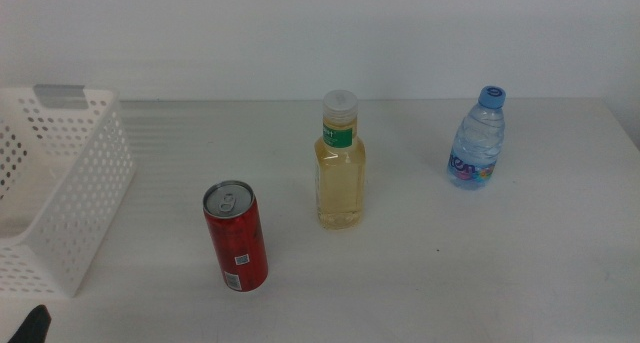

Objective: Use arms to grab the bottles and put them into the dustbin to the left of the table.

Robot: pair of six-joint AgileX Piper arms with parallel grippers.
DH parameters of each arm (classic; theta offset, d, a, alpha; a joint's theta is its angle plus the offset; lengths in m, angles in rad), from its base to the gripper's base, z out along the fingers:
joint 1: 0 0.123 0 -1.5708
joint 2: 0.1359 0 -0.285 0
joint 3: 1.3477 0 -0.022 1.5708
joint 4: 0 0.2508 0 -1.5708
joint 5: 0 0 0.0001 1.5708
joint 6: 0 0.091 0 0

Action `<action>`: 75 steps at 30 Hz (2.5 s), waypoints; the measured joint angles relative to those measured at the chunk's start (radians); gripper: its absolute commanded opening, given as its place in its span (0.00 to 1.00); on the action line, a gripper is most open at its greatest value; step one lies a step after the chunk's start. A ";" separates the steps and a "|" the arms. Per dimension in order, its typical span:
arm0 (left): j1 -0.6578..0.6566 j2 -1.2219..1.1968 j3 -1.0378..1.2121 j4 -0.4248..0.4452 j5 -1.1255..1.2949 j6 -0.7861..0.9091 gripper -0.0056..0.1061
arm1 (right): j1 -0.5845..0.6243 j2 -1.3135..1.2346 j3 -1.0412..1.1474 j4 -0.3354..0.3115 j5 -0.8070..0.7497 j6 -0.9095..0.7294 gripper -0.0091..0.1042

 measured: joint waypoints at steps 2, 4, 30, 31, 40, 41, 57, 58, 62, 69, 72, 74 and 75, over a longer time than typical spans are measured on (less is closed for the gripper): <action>0.000 0.000 0.000 -0.007 0.000 0.000 0.66 | 0.000 0.000 0.000 0.000 0.000 0.000 0.71; 0.000 0.000 0.000 -0.007 0.000 0.000 0.66 | 0.000 0.000 0.000 0.000 0.000 0.000 0.71; -0.316 0.444 0.000 -0.002 -0.483 -0.021 0.66 | 0.000 0.000 0.000 0.000 0.000 0.000 0.71; -0.342 0.486 0.000 -0.002 -0.516 -0.027 0.66 | 0.000 0.000 0.000 0.000 0.000 0.000 0.71; -0.481 0.843 0.000 -0.001 -0.846 -0.050 0.66 | 0.000 0.000 0.000 0.000 0.000 0.000 0.71; -0.483 0.888 0.000 0.000 -0.893 -0.050 0.66 | 0.000 0.000 0.000 0.000 0.000 0.000 0.71; -0.487 1.313 -0.010 0.000 -1.332 -0.050 0.66 | 0.000 0.000 0.000 0.000 0.000 0.000 0.71; -0.487 1.317 -0.010 0.000 -1.338 -0.050 0.66 | 0.000 0.000 0.000 0.000 0.000 0.000 0.71; -0.487 1.320 -0.011 0.000 -1.342 -0.053 0.66 | 0.000 0.000 0.000 0.000 0.000 0.000 0.71; -0.487 1.323 -0.011 0.009 -1.343 -0.067 0.66 | 0.000 0.000 0.000 0.000 0.000 0.000 0.71; -0.487 1.323 -0.011 0.010 -1.343 -0.096 0.66 | 0.000 0.000 0.000 0.000 0.000 0.000 0.71; -0.487 1.323 -0.011 0.010 -1.343 -0.105 0.66 | 0.000 0.000 0.000 0.000 0.000 0.000 0.71; -0.487 1.323 -0.011 0.010 -1.343 -0.107 0.66 | 0.000 0.000 0.000 0.000 0.000 0.000 0.71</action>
